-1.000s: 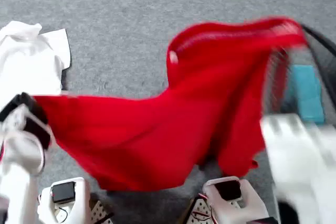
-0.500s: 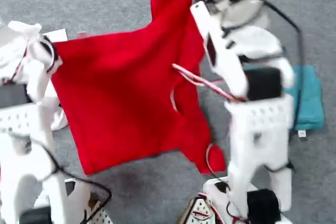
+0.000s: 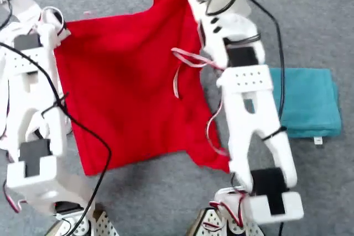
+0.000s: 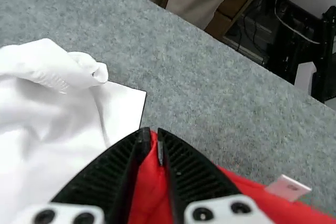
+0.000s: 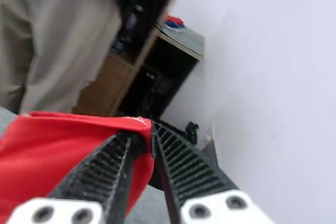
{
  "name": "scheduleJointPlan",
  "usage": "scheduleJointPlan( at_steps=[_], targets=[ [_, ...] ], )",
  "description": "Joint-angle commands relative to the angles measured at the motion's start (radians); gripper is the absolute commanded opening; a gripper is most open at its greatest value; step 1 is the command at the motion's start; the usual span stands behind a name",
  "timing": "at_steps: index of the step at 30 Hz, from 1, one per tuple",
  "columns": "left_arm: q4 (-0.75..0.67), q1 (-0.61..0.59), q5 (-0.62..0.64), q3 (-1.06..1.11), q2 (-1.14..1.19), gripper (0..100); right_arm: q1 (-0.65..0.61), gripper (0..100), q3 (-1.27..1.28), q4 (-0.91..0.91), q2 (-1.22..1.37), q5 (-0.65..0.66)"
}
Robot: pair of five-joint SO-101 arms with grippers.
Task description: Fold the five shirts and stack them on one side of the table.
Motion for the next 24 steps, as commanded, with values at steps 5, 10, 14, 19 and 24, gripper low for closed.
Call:
scheduleJointPlan(
  at_steps=[5,10,14,19,24],
  targets=[
    [0.295,0.003,-0.002,-0.41,0.051,2,0.223,0.4,-0.229,0.106,0.097,-0.313],
    [0.427,0.003,-0.005,-0.582,0.048,2,0.208,0.4,-0.317,0.341,0.01,-0.391],
    [0.582,0.003,-0.003,-0.786,0.048,2,0.156,0.4,-0.34,0.468,-0.128,-0.396],
    [0.764,0.003,-0.005,-1.109,0.048,2,0.113,0.4,-0.335,0.537,-0.332,-0.396],
    [0.927,0.028,-0.009,-1.448,0.048,2,0.093,0.4,-0.341,0.592,-0.53,-0.433]
  ],
)
